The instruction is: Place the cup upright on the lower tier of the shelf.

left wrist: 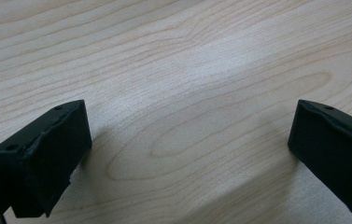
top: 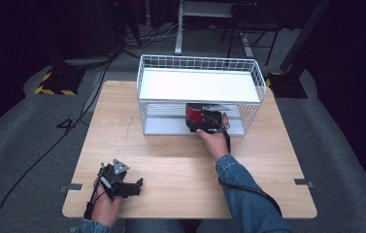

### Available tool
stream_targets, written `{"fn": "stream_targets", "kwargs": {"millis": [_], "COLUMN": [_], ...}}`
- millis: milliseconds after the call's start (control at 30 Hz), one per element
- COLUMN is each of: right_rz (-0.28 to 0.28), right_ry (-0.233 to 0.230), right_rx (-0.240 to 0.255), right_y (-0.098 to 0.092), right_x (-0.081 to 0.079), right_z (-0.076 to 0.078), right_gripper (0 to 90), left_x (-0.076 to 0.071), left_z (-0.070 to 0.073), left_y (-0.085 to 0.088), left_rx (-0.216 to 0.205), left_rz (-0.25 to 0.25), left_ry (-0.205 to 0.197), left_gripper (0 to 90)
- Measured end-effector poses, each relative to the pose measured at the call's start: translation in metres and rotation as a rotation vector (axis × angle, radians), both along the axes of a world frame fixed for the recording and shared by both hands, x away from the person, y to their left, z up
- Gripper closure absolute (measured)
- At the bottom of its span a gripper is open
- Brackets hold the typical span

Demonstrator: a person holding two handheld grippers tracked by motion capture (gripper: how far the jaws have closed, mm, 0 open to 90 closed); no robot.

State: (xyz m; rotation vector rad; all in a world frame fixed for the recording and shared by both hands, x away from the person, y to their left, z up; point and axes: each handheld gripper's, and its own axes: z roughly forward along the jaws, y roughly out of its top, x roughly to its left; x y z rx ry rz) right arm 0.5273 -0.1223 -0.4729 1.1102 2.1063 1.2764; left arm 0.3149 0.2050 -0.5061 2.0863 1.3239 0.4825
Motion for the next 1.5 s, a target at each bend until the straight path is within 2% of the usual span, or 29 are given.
{"fn": "stream_targets", "kwargs": {"millis": [33, 67, 100, 133, 200, 233, 267, 300, 433, 467, 533, 567, 733, 900, 1033, 1200, 1267, 1300, 1400, 1500], "right_rz": [-0.008, 0.000, 0.000, -0.016, -0.018, -0.026, -0.022, -0.025, -0.019, -0.025, -0.022, -0.006, -0.002, 0.014, 0.032, 0.049, 0.059, 0.059, 0.069, 0.071], "right_ry": [0.021, -0.001, -0.001, 0.032, 0.017, 0.034, 0.013, 0.020, 0.001, 0.024, 0.024, 0.040, 0.091, 0.102, 0.080, 0.074, 0.072, 0.072, 0.069, 0.068], "right_rx": [0.006, 0.002, 0.002, 0.022, 0.012, 0.018, 0.010, 0.015, 0.007, 0.012, 0.008, 0.014, 0.044, 0.046, 0.049, 0.042, 0.035, 0.035, 0.034, 0.037], "right_y": [0.000, -0.002, -0.002, -0.004, -0.007, -0.008, -0.011, -0.015, -0.021, -0.023, -0.025, -0.027, -0.037, -0.050, -0.062, -0.076, -0.086, -0.086, -0.102, -0.111], "right_x": [-0.002, 0.000, 0.000, -0.004, -0.004, -0.006, -0.006, -0.008, -0.014, -0.019, -0.021, -0.022, -0.037, -0.053, -0.067, -0.083, -0.093, -0.093, -0.109, -0.116], "right_z": [0.001, 0.001, 0.001, 0.002, 0.001, 0.002, 0.002, 0.003, 0.009, 0.013, 0.015, 0.016, 0.023, 0.028, 0.036, 0.045, 0.050, 0.050, 0.055, 0.057], "right_gripper": [0.1, 0.0, 0.0, 0.0, 0.0, 0.0, 0.0, 0.0, 0.0, 0.0, 0.0, 0.0, 0.0, 0.0, 0.0, 0.0, 0.0, 0.0, 0.0, 0.0], "left_x": [0.000, 0.000, 0.000, 0.000, 0.001, 0.001, 0.001, 0.001, 0.001, 0.001, 0.001, 0.001, 0.001, 0.001, 0.001, 0.001, 0.001, 0.001, 0.001, 0.002], "left_z": [0.000, 0.000, 0.000, 0.000, 0.000, 0.000, 0.000, 0.000, 0.000, 0.000, 0.000, 0.000, 0.000, 0.000, 0.000, 0.000, 0.000, 0.000, 0.000, 0.000], "left_y": [0.000, 0.000, 0.000, 0.000, 0.000, -0.001, -0.001, -0.001, -0.001, -0.001, 0.000, 0.000, -0.001, -0.001, -0.001, 0.000, 0.000, 0.000, 0.000, 0.001], "left_rx": [-0.004, -0.005, -0.005, -0.004, -0.003, -0.002, -0.003, 0.000, -0.002, -0.005, -0.007, -0.006, -0.007, -0.005, -0.004, -0.006, -0.007, -0.007, -0.006, -0.007], "left_rz": [-0.001, -0.001, -0.001, -0.001, -0.003, -0.003, -0.002, -0.004, -0.004, -0.003, -0.004, -0.003, -0.003, -0.003, -0.003, -0.004, -0.004, -0.004, -0.006, -0.018], "left_ry": [0.000, 0.002, 0.002, 0.002, 0.003, 0.002, 0.003, 0.005, 0.006, 0.002, 0.005, 0.002, 0.002, 0.002, 0.002, 0.005, 0.005, 0.006, 0.005, 0.003], "left_gripper": [0.0, 0.0, 0.0, 0.0, 0.0, 0.0, 0.0, 0.0, 0.0, 0.1, 0.2, 0.3, 0.3, 0.3, 0.3, 0.3, 0.3, 0.3, 0.2, 0.2]}}
